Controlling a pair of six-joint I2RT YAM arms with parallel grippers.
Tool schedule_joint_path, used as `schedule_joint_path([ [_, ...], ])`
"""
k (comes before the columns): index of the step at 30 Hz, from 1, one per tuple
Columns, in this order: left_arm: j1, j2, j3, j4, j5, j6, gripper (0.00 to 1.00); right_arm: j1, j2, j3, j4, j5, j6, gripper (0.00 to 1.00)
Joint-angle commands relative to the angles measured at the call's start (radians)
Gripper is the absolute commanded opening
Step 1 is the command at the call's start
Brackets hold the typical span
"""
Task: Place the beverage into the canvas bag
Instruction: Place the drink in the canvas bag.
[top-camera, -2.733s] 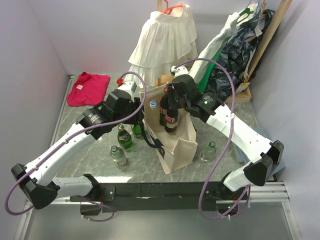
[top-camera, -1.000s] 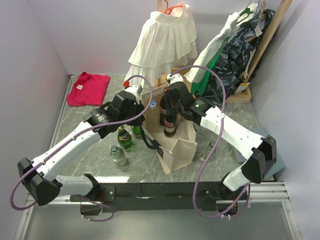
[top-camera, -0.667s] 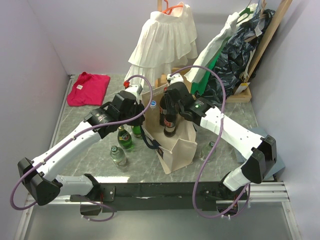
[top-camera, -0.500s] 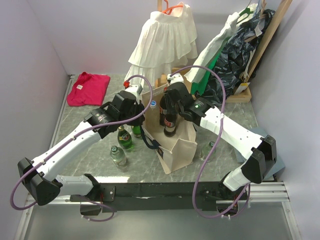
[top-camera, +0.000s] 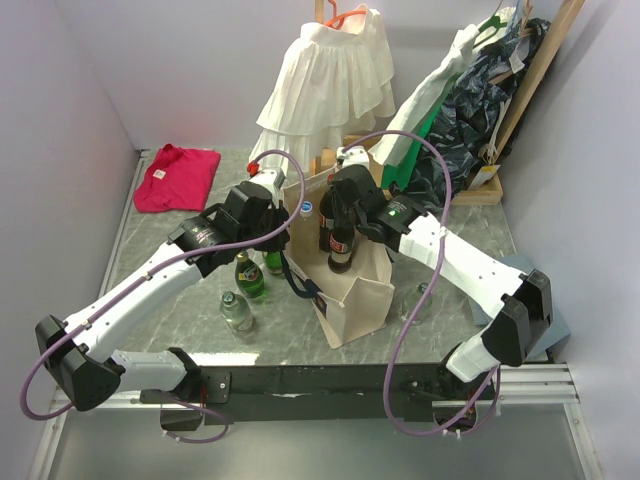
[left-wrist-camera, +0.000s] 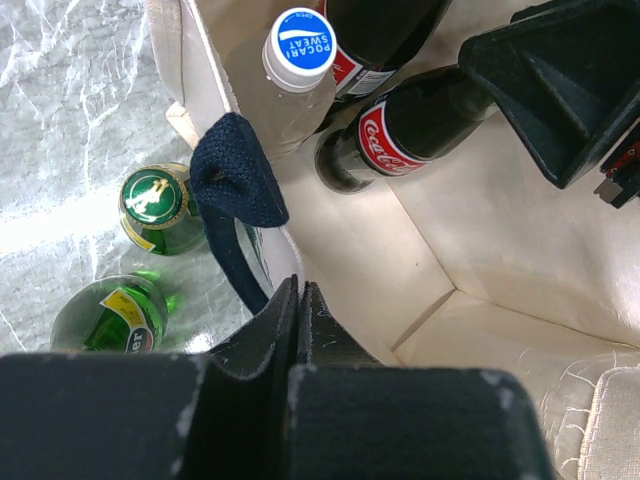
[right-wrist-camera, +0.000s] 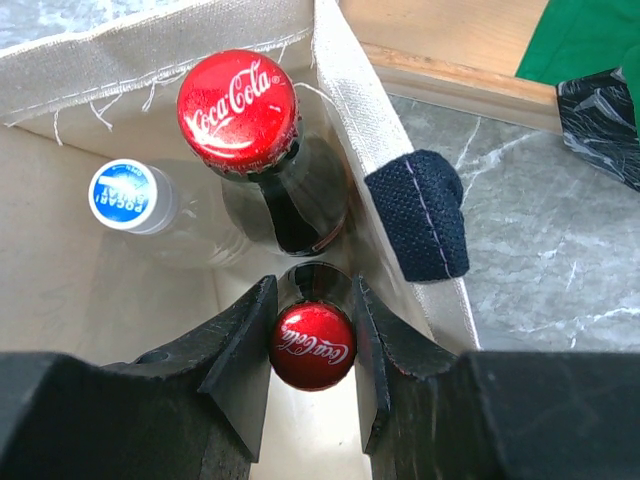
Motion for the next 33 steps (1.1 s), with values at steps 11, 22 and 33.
schedule_joint_path([
  [11, -0.002, 0.001, 0.022, -0.018, -0.032, -0.002, 0.05, 0.0, 0.041, 0.059, 0.009, 0.055, 0.007, 0.33],
  [22, -0.002, -0.008, 0.018, -0.018, -0.037, -0.003, 0.06, 0.0, 0.038, 0.032, -0.014, 0.024, 0.04, 0.67],
  [33, -0.002, 0.0, 0.044, -0.024, -0.042, 0.006, 0.06, 0.001, -0.005, 0.07, -0.054, 0.003, 0.048, 0.68],
])
